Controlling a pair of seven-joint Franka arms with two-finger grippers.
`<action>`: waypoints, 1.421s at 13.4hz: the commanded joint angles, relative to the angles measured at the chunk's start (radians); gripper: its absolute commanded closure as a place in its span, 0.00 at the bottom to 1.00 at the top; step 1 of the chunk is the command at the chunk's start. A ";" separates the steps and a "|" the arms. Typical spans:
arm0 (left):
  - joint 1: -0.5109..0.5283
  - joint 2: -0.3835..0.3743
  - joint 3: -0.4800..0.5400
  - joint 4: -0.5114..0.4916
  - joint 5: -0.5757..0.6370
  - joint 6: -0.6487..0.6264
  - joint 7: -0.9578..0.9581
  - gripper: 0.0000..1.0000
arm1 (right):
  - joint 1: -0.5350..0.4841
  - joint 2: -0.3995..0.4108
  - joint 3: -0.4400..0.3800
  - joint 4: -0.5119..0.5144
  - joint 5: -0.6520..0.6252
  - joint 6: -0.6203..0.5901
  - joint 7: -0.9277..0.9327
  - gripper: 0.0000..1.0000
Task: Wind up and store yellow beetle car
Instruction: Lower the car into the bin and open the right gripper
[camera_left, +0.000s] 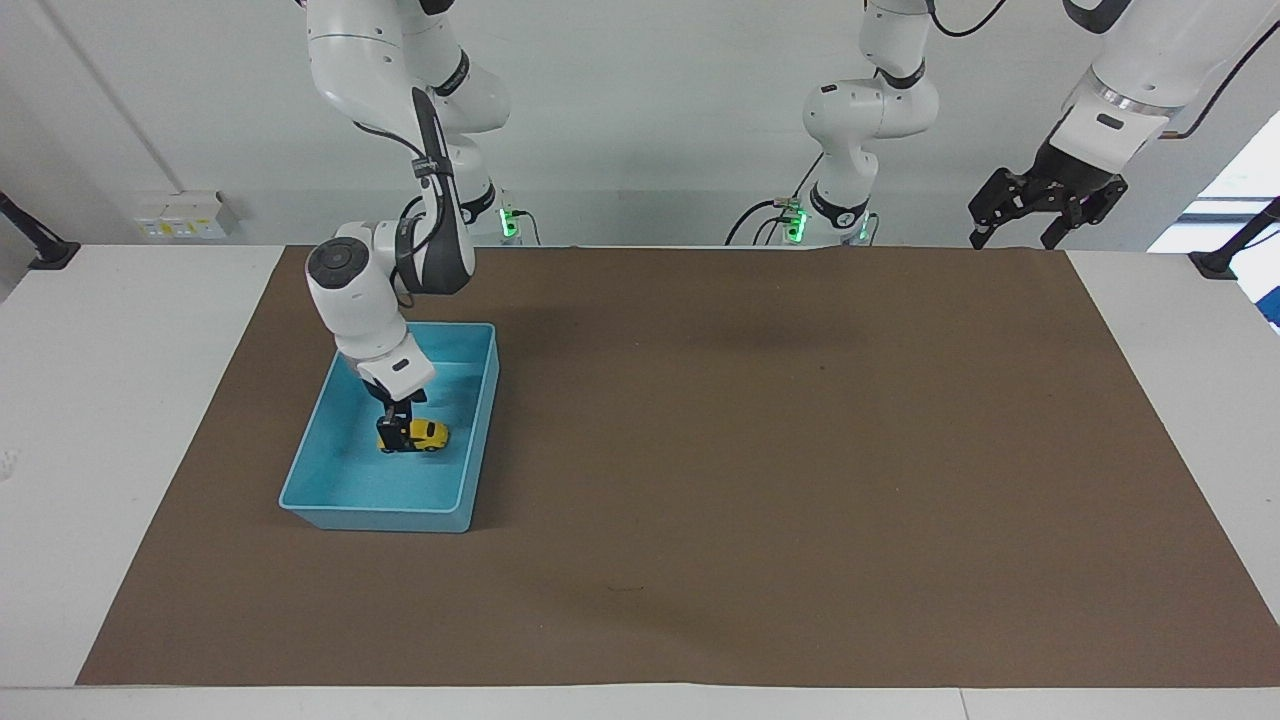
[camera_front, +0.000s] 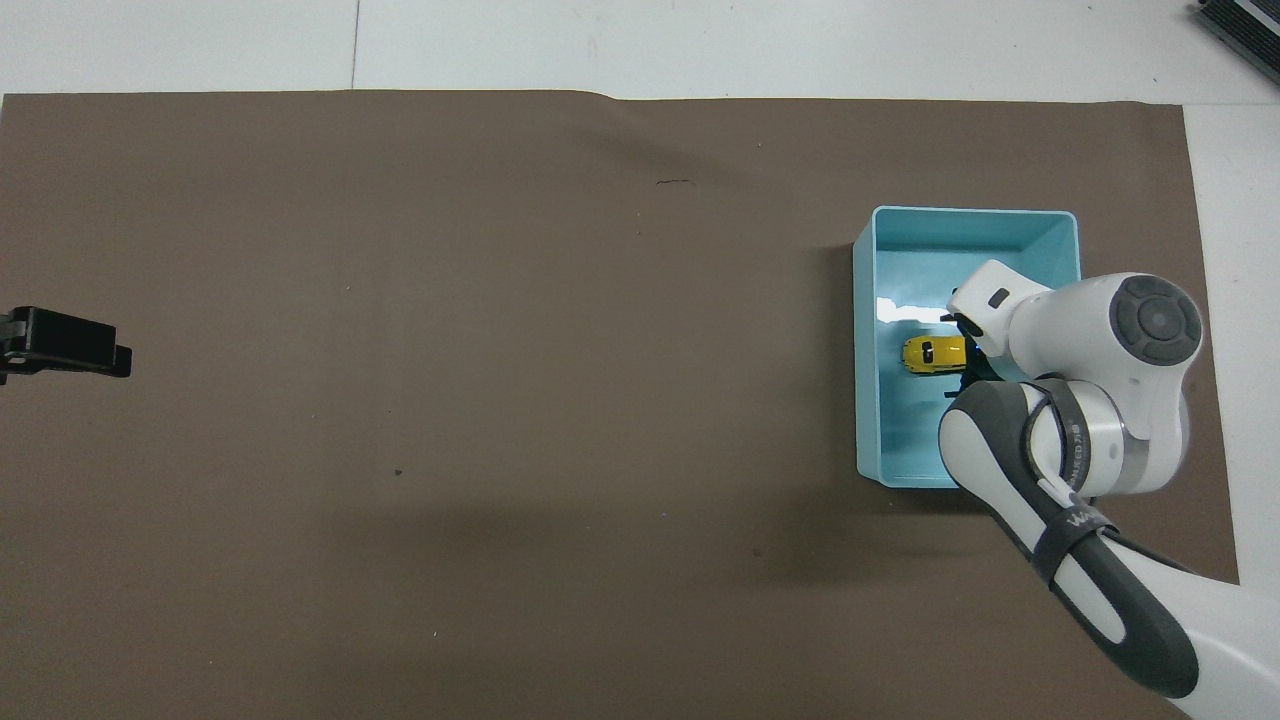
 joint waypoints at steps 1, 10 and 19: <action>0.010 -0.007 -0.005 -0.004 0.011 -0.011 0.006 0.00 | -0.009 -0.001 0.009 0.029 0.006 -0.021 -0.015 0.00; 0.010 -0.009 -0.005 -0.004 0.011 -0.011 0.006 0.00 | -0.006 -0.021 0.017 0.193 0.012 -0.215 0.001 0.00; 0.010 -0.007 -0.006 -0.004 0.011 -0.011 0.006 0.00 | -0.006 -0.124 -0.056 0.356 0.081 -0.477 0.143 0.00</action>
